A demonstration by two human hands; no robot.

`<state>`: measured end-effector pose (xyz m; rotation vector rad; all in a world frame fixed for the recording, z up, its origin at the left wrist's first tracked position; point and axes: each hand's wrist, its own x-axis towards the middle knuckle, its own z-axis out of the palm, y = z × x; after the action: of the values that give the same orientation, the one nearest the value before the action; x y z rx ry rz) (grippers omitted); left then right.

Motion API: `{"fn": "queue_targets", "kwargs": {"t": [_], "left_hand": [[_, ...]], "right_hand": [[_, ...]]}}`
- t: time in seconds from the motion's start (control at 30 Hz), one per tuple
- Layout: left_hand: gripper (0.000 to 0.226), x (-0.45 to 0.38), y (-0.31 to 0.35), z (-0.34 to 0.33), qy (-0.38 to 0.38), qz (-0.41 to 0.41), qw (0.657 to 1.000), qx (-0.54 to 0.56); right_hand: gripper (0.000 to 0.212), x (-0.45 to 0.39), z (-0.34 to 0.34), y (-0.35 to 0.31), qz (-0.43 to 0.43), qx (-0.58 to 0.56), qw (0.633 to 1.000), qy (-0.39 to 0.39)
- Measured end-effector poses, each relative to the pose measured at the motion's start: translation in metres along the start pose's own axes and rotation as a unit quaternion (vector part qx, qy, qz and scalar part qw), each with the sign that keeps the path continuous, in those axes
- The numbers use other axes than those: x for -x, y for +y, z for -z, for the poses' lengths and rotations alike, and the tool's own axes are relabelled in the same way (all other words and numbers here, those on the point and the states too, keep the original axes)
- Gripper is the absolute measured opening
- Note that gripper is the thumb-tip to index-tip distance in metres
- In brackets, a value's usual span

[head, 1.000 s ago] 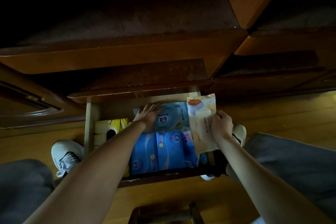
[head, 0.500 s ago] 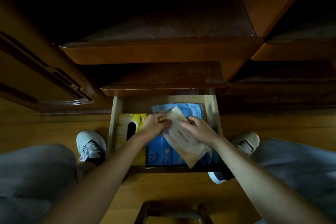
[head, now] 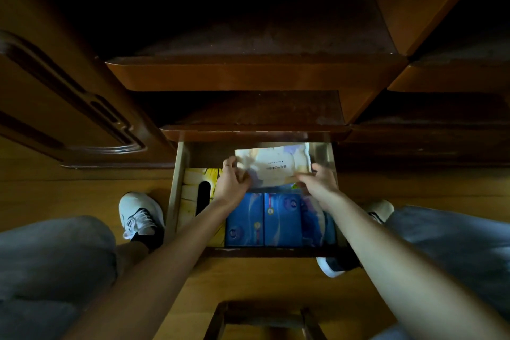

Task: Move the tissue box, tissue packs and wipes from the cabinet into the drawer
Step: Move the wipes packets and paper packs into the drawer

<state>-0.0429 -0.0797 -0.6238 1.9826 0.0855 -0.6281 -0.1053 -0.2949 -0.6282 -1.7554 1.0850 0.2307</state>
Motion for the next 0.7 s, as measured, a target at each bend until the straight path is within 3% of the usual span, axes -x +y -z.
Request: {"fn": "queue_targets", "kwargs": {"t": [0.1, 0.23, 0.3, 0.4, 0.5, 0.6, 0.7], "left_hand": [[0.083, -0.011, -0.001, -0.001, 0.031, -0.052, 0.992, -0.11], [0.055, -0.031, -0.008, -0.006, -0.046, -0.157, 0.938, -0.305], [0.056, -0.043, -0.007, -0.012, -0.097, -0.179, 0.901, -0.383], [0.067, -0.056, -0.004, -0.026, -0.159, -0.186, 0.845, -0.476], [0.063, -0.062, -0.006, -0.036, -0.194, -0.132, 0.831, -0.504], [0.063, -0.068, -0.002, -0.04, -0.191, -0.136, 0.786, -0.572], [0.067, -0.066, 0.009, -0.037, -0.218, -0.149, 0.745, -0.613]], "right_hand": [[0.017, -0.012, -0.002, -0.002, 0.022, 0.159, 0.986, 0.035], [0.013, -0.025, -0.012, -0.001, 0.039, 0.394, 0.917, 0.042], [0.014, -0.032, -0.018, -0.003, 0.041, 0.455, 0.889, 0.045], [0.027, -0.039, -0.027, 0.0, 0.054, 0.502, 0.862, 0.044], [0.053, -0.039, -0.028, 0.008, 0.106, 0.435, 0.89, 0.083], [0.038, -0.038, -0.024, 0.017, 0.182, 0.433, 0.878, 0.094], [0.026, -0.031, -0.021, 0.015, 0.164, 0.501, 0.849, 0.028]]}}
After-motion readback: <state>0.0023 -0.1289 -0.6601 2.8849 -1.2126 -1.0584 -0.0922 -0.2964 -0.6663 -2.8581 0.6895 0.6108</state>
